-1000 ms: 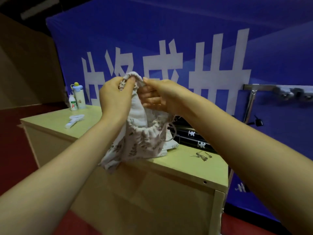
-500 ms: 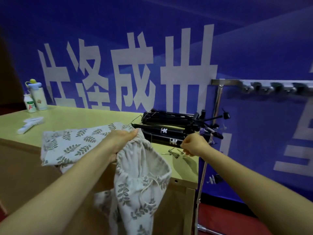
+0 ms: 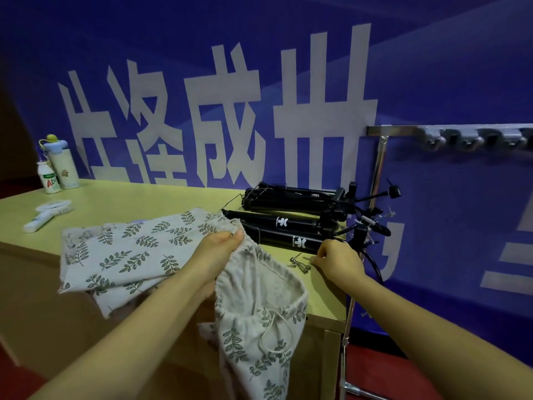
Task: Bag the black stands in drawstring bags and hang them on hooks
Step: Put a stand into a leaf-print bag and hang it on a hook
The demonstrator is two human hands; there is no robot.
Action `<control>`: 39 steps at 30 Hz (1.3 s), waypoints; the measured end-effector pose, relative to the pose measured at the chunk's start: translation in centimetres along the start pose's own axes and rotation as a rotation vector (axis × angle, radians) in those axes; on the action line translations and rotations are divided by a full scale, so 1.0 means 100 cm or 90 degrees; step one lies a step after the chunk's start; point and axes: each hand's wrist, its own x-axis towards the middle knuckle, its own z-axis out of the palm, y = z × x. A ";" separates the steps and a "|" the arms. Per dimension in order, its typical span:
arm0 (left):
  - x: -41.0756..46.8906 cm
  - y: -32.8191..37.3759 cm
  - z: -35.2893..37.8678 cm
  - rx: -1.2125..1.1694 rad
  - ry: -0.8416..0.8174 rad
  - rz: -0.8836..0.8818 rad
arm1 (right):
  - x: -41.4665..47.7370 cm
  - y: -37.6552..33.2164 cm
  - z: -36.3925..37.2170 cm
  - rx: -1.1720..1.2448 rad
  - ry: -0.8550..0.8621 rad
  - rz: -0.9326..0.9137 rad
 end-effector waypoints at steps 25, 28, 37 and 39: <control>-0.017 0.007 -0.020 0.086 0.125 0.096 | -0.085 -0.120 -0.040 -0.064 -0.212 -0.478; -0.021 0.007 -0.027 0.080 0.120 0.093 | -0.094 -0.134 -0.025 -0.149 -0.239 -0.522; -0.012 0.010 -0.030 0.016 0.109 0.076 | -0.077 -0.141 -0.016 -0.089 -0.252 -0.490; -0.007 0.009 -0.031 0.030 0.109 0.061 | -0.066 -0.129 -0.025 0.026 -0.221 -0.445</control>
